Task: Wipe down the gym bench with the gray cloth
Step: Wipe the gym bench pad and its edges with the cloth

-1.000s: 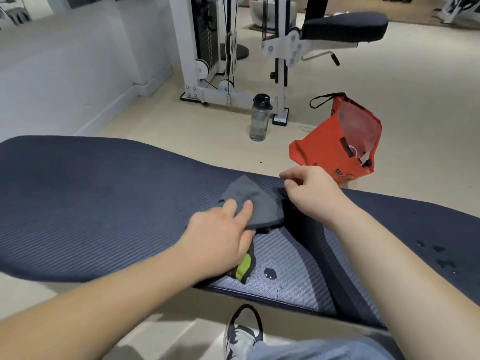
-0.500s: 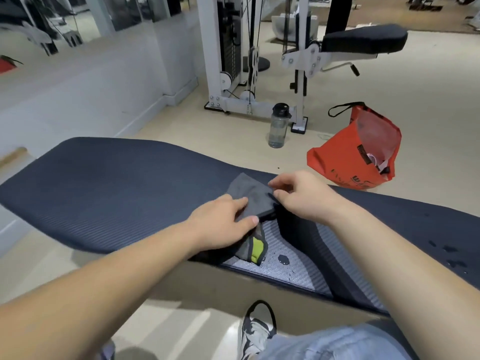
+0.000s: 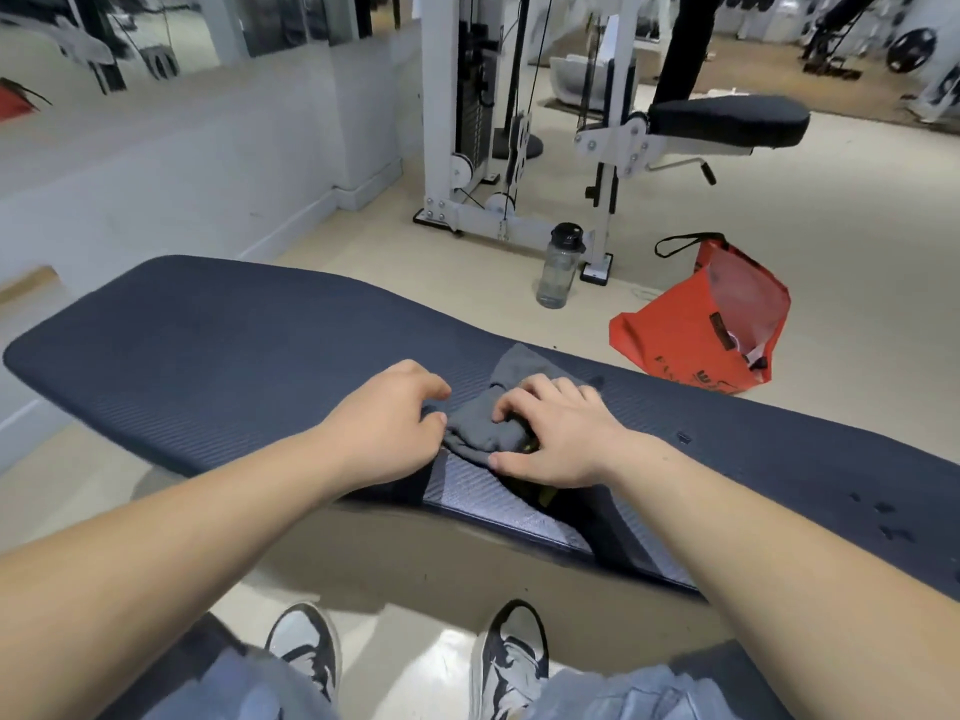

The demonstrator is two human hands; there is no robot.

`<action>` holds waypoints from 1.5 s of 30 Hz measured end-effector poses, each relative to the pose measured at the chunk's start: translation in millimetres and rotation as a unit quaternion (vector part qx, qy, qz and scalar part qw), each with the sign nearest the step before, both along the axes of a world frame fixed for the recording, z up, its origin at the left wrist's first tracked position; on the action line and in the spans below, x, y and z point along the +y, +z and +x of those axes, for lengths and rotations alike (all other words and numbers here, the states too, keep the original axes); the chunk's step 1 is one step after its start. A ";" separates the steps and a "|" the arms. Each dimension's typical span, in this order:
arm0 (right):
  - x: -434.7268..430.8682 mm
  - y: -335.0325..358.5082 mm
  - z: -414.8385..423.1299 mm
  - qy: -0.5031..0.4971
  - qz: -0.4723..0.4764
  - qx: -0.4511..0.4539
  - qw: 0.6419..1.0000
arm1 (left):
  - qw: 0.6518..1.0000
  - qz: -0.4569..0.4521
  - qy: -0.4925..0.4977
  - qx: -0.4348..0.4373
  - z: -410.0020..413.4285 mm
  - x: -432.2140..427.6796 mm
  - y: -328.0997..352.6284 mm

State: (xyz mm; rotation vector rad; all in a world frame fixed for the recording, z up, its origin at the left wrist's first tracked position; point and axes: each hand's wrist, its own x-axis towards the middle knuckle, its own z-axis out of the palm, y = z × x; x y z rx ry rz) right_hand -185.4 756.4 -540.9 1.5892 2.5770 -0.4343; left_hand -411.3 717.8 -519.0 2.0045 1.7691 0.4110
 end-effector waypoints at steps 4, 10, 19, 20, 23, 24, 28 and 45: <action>19.5 -1.4 50.7 -0.199 0.020 -0.038 0.979 | 0.999 -0.007 -0.017 -0.029 2.6 11.6 -15.9; 0.5 -3.6 37.4 -0.263 -0.006 -0.075 0.962 | 0.998 -0.014 -0.060 -0.027 12.2 24.8 -27.1; -53.8 -12.6 30.3 -0.121 0.065 -0.041 0.990 | 0.997 -0.023 -0.051 -0.050 25.8 35.9 -16.6; -48.4 -13.2 40.1 -0.183 0.067 -0.050 0.980 | 0.996 -0.024 -0.061 -0.053 29.9 32.6 -15.6; -41.2 -15.3 46.9 -0.275 0.043 -0.062 0.958 | 0.995 -0.017 -0.080 -0.055 37.5 25.2 -13.7; -44.8 -15.6 43.7 -0.241 0.044 -0.070 0.967 | 0.995 -0.010 -0.080 -0.052 38.5 24.6 -12.8; -76.4 -12.1 31.4 -0.037 0.048 -0.023 0.998 | 0.996 0.005 -0.072 -0.047 39.5 22.1 -7.8; -67.3 -6.7 35.3 -0.003 -0.031 0.069 0.997 | 0.992 0.024 -0.123 -0.016 83.6 7.1 -2.7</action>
